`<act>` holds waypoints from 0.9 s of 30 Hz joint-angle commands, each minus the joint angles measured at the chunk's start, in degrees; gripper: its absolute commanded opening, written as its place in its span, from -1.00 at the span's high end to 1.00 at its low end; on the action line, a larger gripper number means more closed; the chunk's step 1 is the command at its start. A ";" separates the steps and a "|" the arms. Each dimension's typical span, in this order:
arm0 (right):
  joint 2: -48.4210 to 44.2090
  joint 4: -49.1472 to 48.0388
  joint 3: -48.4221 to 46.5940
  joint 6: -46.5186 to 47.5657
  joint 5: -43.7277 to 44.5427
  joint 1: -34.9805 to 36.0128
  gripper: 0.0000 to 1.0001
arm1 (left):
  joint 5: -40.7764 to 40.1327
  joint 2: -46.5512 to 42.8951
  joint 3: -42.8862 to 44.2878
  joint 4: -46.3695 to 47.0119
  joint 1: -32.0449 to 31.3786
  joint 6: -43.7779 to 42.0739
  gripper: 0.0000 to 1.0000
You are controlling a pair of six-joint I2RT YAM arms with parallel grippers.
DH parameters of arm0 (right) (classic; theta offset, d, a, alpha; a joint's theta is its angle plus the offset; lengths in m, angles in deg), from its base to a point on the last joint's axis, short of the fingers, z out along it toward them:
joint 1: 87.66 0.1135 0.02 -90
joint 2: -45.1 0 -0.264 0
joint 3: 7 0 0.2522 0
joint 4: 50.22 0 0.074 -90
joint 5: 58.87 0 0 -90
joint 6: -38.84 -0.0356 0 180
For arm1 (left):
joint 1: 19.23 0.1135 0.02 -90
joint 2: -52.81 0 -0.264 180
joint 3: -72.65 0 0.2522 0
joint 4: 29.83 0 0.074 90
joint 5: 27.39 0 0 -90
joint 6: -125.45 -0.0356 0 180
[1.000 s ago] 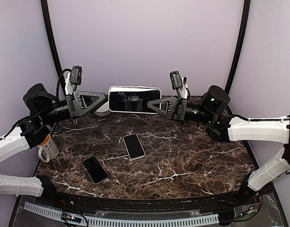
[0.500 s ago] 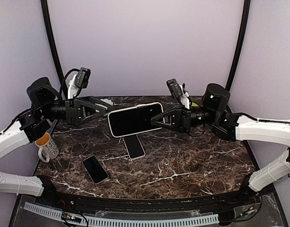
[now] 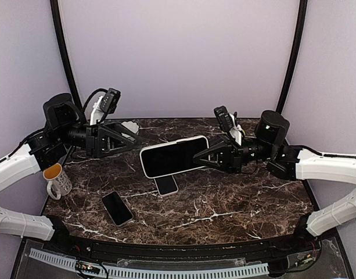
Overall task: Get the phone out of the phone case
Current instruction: Remove the top left corner of the phone case.
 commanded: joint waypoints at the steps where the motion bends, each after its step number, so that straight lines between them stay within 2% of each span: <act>1: -3.95 -6.91 0.70 3.98 0.42 0.10 1.00 | 3.84 0.09 1.55 -3.13 -0.04 -3.29 -0.12; 8: -3.50 -4.87 0.14 5.62 -0.13 0.48 1.00 | 8.51 0.01 0.50 -3.11 -0.03 -4.74 -0.12; 15: -3.21 -4.57 0.50 12.24 -1.51 0.80 1.00 | 7.80 0.38 0.15 -2.44 -0.06 -5.77 -0.06; 27: 0.70 -9.26 -0.42 8.22 -3.99 0.73 1.00 | 7.33 2.73 -0.23 0.63 -0.53 -5.31 0.06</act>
